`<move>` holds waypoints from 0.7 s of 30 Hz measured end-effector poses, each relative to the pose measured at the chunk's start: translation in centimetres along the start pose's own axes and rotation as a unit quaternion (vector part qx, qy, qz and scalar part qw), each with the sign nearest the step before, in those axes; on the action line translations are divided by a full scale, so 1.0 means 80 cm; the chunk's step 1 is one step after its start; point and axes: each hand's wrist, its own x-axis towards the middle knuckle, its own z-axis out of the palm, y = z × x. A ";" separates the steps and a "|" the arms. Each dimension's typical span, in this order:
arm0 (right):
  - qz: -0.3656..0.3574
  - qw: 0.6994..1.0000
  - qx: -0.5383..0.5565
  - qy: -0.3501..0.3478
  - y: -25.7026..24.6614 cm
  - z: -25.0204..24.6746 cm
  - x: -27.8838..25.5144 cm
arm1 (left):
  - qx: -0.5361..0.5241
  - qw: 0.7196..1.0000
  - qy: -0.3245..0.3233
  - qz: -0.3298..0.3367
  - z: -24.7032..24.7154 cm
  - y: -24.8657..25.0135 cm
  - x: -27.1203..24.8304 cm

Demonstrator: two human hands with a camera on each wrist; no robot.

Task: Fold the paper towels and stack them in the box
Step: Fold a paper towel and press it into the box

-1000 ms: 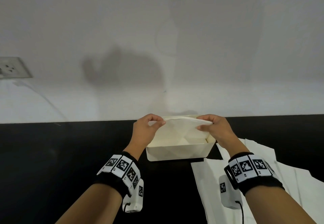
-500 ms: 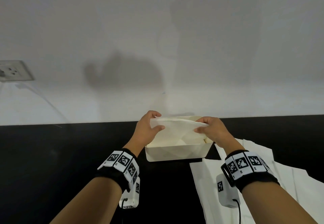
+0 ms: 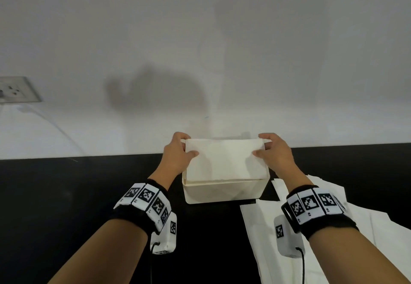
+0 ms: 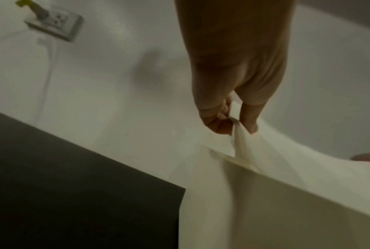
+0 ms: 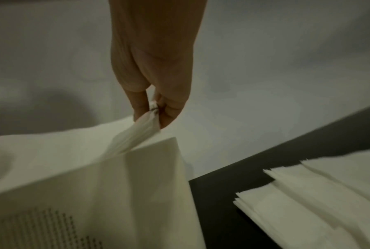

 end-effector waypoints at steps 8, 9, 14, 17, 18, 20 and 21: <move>-0.037 0.963 -0.262 -0.040 -0.006 0.041 0.000 | 0.394 0.916 -0.040 0.070 0.035 -0.009 0.001; -0.034 0.957 -0.283 -0.051 -0.006 0.045 0.001 | 0.443 0.891 -0.044 0.087 0.038 -0.010 0.000; -0.020 0.917 -0.395 -0.055 -0.002 0.063 0.003 | 0.592 0.792 -0.057 0.134 0.046 -0.012 0.001; -0.014 0.901 -0.429 -0.067 0.004 0.070 0.006 | 0.629 0.763 -0.056 0.137 0.048 -0.015 0.002; -0.005 0.902 -0.426 -0.071 0.004 0.072 0.005 | 0.638 0.755 -0.058 0.137 0.049 -0.016 0.002; 0.005 0.900 -0.426 -0.086 0.003 0.074 0.003 | 0.657 0.739 -0.063 0.133 0.051 -0.017 0.004; 0.009 0.900 -0.426 -0.088 0.003 0.074 0.002 | 0.665 0.732 -0.064 0.130 0.051 -0.018 0.005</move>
